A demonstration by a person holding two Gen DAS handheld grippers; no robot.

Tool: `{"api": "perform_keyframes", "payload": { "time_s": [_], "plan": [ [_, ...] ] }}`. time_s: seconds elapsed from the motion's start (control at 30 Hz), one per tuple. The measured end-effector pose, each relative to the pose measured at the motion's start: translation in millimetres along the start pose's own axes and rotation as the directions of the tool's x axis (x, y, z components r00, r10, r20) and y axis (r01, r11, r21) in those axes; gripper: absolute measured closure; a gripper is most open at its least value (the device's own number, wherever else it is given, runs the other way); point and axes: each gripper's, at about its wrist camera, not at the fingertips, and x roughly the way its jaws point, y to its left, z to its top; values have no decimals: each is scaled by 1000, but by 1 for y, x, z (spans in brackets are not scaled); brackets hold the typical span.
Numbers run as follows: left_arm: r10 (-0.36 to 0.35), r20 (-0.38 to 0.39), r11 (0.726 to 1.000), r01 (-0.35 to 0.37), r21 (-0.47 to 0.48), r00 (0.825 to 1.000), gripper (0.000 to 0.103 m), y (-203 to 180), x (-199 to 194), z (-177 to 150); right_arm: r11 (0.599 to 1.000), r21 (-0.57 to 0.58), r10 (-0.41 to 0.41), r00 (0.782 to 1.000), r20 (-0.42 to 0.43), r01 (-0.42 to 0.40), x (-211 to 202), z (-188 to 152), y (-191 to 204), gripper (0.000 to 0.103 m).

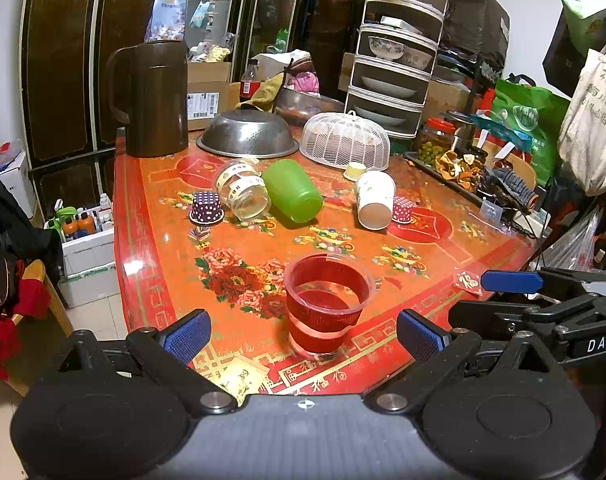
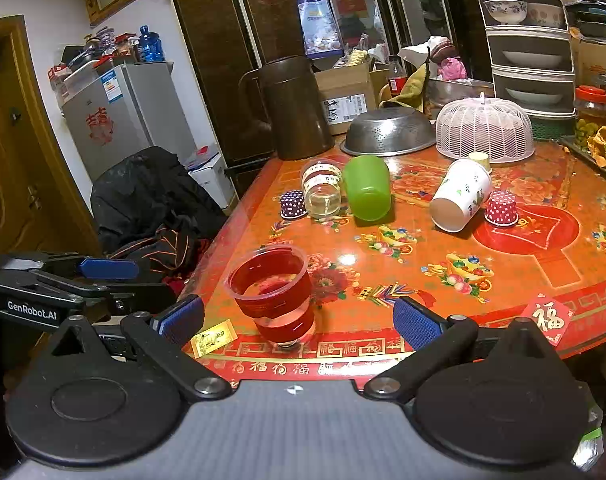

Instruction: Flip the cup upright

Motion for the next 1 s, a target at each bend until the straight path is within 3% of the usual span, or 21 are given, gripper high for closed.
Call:
{"api": "perform_keyframes", "payload": {
  "time_s": [1.0],
  "plan": [
    [-4, 6, 1000, 4, 3, 1000, 3, 0, 0, -2, 1000, -4, 21, 1000, 17, -21, -4, -1, 2, 1]
  ]
}}
